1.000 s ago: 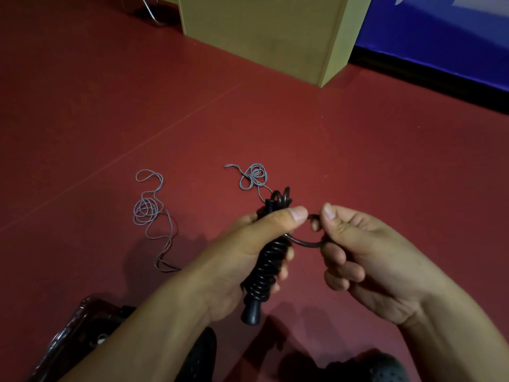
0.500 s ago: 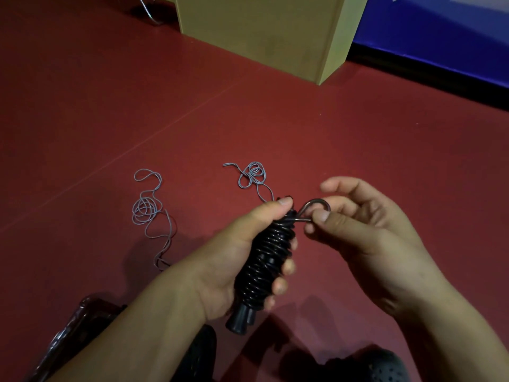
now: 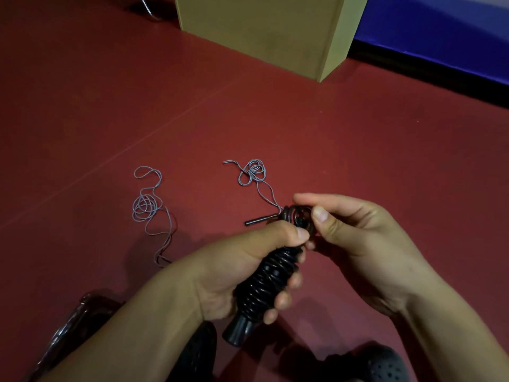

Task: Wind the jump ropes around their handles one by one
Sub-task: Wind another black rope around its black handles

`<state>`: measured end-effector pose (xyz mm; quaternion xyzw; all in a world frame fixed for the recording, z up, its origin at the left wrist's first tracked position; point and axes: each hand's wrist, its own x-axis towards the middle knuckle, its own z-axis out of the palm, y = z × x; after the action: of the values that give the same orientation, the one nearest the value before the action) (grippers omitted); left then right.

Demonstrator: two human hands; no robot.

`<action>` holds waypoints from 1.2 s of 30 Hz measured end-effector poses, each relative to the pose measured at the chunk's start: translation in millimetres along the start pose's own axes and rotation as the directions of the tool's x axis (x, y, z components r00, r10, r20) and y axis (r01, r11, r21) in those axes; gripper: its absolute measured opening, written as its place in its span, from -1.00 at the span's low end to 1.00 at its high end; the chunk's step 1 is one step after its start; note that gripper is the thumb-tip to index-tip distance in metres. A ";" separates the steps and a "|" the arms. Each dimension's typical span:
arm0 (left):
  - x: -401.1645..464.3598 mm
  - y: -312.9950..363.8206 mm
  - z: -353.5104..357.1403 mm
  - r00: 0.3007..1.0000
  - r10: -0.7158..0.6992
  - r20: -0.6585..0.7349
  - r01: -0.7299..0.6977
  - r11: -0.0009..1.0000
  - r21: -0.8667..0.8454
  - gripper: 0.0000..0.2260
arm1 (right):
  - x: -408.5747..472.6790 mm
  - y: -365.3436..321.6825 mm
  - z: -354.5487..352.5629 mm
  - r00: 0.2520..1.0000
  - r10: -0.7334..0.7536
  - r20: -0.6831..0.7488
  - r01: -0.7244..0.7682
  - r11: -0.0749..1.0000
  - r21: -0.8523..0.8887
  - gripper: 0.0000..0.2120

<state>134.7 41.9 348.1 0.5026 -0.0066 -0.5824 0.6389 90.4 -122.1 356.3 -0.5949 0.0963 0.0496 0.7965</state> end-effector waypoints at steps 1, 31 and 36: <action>0.5 0.3 1.4 1.000 0.006 -0.024 -0.006 1.000 0.022 -0.74 | 0.7 1.4 0.7 1.000 0.018 -0.005 -0.018 1.000 0.013 -0.71; 1.9 -1.7 7.6 0.951 0.191 -0.242 -0.115 0.948 0.296 -0.81 | 4.4 -1.2 1.5 0.982 0.094 -0.161 -0.108 0.991 -0.076 -0.73; 2.7 -5.1 4.6 0.936 0.235 -0.260 -0.108 0.900 0.422 -0.86 | 1.8 -6.3 -6.1 0.987 0.142 -0.077 -0.159 0.934 -0.321 -0.80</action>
<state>129.1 37.9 345.5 0.7041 -0.0720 -0.4246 0.5647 92.8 -129.8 360.2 -0.7103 0.1528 0.1102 0.6782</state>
